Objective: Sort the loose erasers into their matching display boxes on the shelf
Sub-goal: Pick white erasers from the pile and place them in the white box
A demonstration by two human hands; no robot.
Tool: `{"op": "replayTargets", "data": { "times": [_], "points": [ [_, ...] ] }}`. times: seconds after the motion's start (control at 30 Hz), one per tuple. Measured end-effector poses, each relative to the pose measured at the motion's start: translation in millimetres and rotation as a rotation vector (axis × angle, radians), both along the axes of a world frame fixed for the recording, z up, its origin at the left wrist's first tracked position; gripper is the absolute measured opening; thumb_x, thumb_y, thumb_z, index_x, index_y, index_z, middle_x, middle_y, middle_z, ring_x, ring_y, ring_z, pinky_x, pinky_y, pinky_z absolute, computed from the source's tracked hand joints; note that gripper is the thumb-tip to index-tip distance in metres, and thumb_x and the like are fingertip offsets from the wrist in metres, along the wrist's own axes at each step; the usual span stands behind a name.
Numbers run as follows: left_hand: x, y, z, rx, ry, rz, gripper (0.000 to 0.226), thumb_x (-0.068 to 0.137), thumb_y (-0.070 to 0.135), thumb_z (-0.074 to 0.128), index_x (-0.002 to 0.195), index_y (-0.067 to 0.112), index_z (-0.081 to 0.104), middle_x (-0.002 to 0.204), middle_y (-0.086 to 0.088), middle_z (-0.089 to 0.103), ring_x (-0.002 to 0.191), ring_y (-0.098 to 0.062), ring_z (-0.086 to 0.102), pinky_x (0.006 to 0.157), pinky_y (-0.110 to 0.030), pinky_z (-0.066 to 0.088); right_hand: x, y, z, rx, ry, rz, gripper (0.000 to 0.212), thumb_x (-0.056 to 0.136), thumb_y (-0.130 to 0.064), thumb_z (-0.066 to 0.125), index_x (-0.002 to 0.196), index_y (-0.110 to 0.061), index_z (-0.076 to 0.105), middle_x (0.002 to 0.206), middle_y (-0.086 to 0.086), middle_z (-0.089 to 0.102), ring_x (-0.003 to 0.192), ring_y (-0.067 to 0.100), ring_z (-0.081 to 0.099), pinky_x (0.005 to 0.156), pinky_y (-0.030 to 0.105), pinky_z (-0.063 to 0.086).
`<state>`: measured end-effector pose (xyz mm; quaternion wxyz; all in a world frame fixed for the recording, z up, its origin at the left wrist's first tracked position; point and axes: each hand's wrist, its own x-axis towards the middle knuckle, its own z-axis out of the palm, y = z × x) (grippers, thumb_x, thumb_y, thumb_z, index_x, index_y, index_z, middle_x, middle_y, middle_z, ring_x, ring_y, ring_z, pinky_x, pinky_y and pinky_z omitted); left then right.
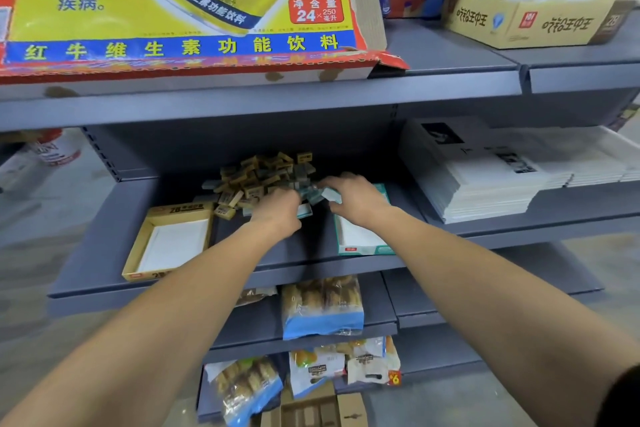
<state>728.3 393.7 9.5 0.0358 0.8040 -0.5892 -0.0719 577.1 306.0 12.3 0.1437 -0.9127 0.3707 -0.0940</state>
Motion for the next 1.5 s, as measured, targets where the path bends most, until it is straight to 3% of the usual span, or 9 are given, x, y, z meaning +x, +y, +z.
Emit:
{"op": "replayTargets", "data": {
  "times": [0.23, 0.37, 0.5, 0.6, 0.73, 1.03, 1.2, 1.4, 1.5],
  "points": [
    [-5, -1, -2, 0.024, -0.035, -0.009, 0.023, 0.080, 0.010, 0.065, 0.103, 0.011, 0.064, 0.096, -0.010, 0.059, 0.080, -0.028, 0.059, 0.069, -0.039, 0.056, -17, -9, 4, 0.124, -0.121, -0.131, 0.039, 0.083, -0.027, 0.071, 0.114, -0.011, 0.053, 0.107, 0.011, 0.060, 0.095, 0.030, 0.059, 0.076, 0.035, 0.050],
    [-8, -2, -3, 0.028, -0.036, -0.009, 0.026, 0.080, 0.010, 0.065, 0.106, 0.012, 0.063, 0.097, -0.009, 0.057, 0.082, -0.028, 0.058, 0.073, -0.042, 0.056, -25, -11, 8, 0.217, -0.274, -0.182, 0.029, 0.082, -0.022, 0.073, 0.103, -0.013, 0.057, 0.099, 0.004, 0.058, 0.079, 0.022, 0.059, 0.063, 0.029, 0.046],
    [-10, -2, -2, 0.045, -0.037, -0.009, 0.032, 0.081, 0.010, 0.065, 0.113, 0.011, 0.062, 0.107, -0.011, 0.057, 0.088, -0.030, 0.060, 0.077, -0.043, 0.056, -32, -12, 10, 0.399, -0.397, -0.210, 0.006, 0.084, -0.010, 0.068, 0.088, -0.011, 0.063, 0.091, 0.005, 0.062, 0.064, 0.022, 0.066, 0.064, 0.034, 0.059],
    [-10, -2, -2, 0.048, -0.033, -0.012, 0.033, 0.082, 0.011, 0.066, 0.115, 0.010, 0.061, 0.110, -0.012, 0.057, 0.090, -0.030, 0.060, 0.078, -0.044, 0.056, -39, -12, 13, 0.502, -0.370, -0.277, 0.010, 0.085, -0.006, 0.063, 0.094, -0.009, 0.065, 0.089, 0.010, 0.066, 0.065, 0.020, 0.071, 0.063, 0.024, 0.057],
    [-9, -2, -7, 0.073, -0.037, -0.025, 0.034, 0.081, 0.006, 0.065, 0.114, 0.009, 0.062, 0.104, -0.011, 0.061, 0.083, -0.027, 0.062, 0.074, -0.041, 0.057, -46, -16, 11, 0.571, -0.335, -0.307, 0.014, 0.084, -0.005, 0.065, 0.097, -0.008, 0.063, 0.097, 0.012, 0.067, 0.071, 0.020, 0.073, 0.079, 0.033, 0.060],
    [-5, -1, -15, 0.120, -0.080, -0.033, 0.034, 0.078, -0.002, 0.066, 0.109, 0.010, 0.063, 0.100, -0.010, 0.061, 0.079, -0.025, 0.062, 0.069, -0.039, 0.057, -55, -14, 7, 0.477, -0.179, -0.237, 0.010, 0.080, -0.014, 0.077, 0.088, -0.017, 0.074, 0.082, -0.007, 0.065, 0.079, 0.009, 0.060, 0.061, 0.014, 0.042],
    [-2, -1, -18, 0.116, -0.054, -0.036, 0.037, 0.079, -0.002, 0.065, 0.114, 0.009, 0.062, 0.107, -0.012, 0.061, 0.084, -0.027, 0.062, 0.073, -0.040, 0.057, -53, -13, 7, 0.453, -0.176, -0.209, 0.008, 0.081, -0.013, 0.075, 0.088, -0.017, 0.074, 0.087, -0.004, 0.068, 0.082, 0.010, 0.062, 0.066, 0.018, 0.046],
    [-1, 0, -12, 0.109, -0.042, -0.045, 0.024, 0.079, -0.005, 0.062, 0.093, 0.014, 0.058, 0.092, -0.013, 0.065, 0.072, -0.025, 0.063, 0.066, -0.041, 0.058, -48, -13, 9, 0.444, -0.184, -0.219, 0.006, 0.083, -0.013, 0.074, 0.086, -0.018, 0.072, 0.086, -0.005, 0.066, 0.079, 0.010, 0.061, 0.059, 0.015, 0.043],
    [-2, 1, -12, 0.104, -0.049, -0.049, 0.024, 0.078, -0.005, 0.063, 0.092, 0.014, 0.058, 0.094, -0.013, 0.065, 0.072, -0.025, 0.063, 0.065, -0.040, 0.057, -45, -13, 7, 0.434, -0.171, -0.215, 0.007, 0.083, -0.013, 0.073, 0.090, -0.016, 0.074, 0.093, -0.001, 0.068, 0.083, 0.012, 0.063, 0.069, 0.019, 0.049]
  ]
}}
